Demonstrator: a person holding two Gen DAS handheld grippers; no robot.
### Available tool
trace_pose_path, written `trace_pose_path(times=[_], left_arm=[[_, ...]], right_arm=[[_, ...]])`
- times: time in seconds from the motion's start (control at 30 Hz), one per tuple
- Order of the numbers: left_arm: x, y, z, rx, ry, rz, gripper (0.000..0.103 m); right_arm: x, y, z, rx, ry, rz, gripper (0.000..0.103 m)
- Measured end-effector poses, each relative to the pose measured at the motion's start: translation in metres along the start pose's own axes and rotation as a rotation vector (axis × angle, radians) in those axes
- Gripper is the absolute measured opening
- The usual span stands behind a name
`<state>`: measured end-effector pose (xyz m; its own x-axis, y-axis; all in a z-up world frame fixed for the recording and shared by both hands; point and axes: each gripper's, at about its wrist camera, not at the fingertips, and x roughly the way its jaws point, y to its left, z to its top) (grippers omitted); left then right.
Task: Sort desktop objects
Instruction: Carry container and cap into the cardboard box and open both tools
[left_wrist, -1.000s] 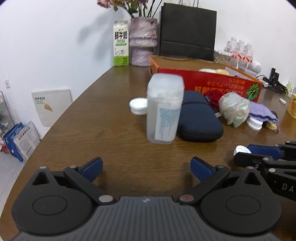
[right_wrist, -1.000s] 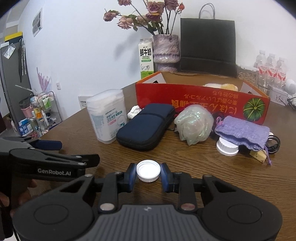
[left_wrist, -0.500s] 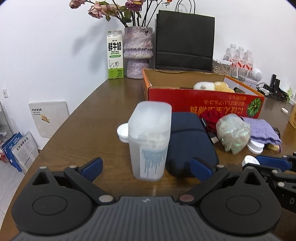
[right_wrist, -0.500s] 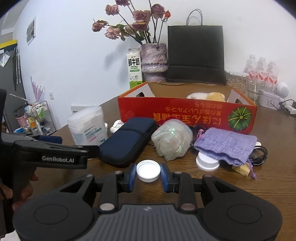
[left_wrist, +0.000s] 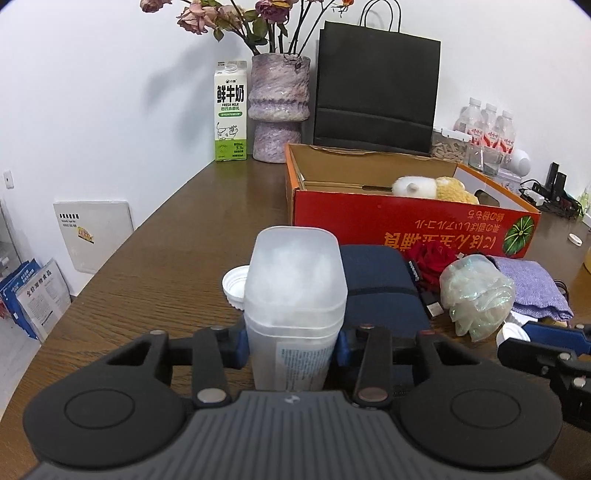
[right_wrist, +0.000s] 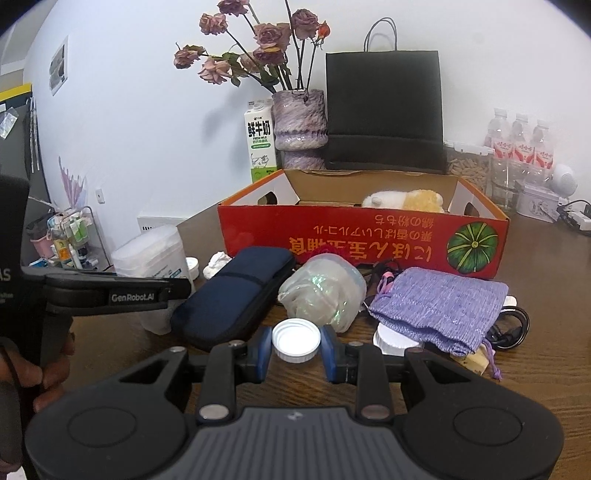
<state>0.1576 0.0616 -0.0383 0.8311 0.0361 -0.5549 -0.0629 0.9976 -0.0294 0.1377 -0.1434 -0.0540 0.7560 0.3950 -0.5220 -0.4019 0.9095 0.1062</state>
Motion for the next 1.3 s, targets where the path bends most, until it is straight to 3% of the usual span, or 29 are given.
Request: trace_pose_path(times=[0.43, 0.77, 1.03, 1.3], left_arm=[[-0.012, -0.006, 0.011, -0.013, -0.029, -0.026, 0.042], [-0.018, -0.029, 0.058, 0.018, -0.12, -0.082, 0.042], [0.005, -0.056, 0.1, 0.025, -0.148, -0.123, 0.042], [0.043, -0.071, 0.125, 0.014, -0.121, -0.131, 0.042]], right_arm=[[-0.007, -0.01, 0.015, -0.009, -0.056, -0.003, 0.027], [-0.008, -0.029, 0.056, -0.026, -0.156, -0.032, 0.027], [0.014, -0.051, 0.101, -0.031, -0.191, -0.048, 0.027], [0.058, -0.068, 0.128, -0.008, -0.146, -0.034, 0.027]])
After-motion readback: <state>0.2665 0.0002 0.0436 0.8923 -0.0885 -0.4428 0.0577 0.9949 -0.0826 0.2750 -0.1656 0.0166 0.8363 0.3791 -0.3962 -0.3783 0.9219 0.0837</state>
